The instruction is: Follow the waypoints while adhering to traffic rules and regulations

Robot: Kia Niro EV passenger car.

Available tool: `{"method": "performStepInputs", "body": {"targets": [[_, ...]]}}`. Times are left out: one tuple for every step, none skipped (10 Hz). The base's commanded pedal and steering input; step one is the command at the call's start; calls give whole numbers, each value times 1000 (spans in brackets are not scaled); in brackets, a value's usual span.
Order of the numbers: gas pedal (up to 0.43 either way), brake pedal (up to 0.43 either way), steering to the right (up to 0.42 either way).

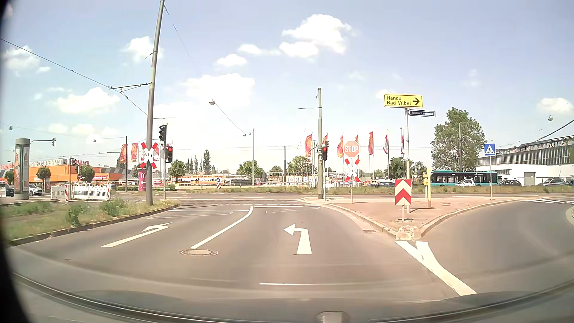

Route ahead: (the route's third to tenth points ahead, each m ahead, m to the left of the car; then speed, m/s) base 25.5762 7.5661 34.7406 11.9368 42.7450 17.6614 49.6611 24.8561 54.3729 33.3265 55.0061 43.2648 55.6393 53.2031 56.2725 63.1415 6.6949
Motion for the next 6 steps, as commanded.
{"method": "performStepInputs", "body": {"targets": [[0, 207, -13], [0, 213, -15], [0, 220, -16], [0, 226, -17], [0, 232, -18], [0, 232, -19]]}}
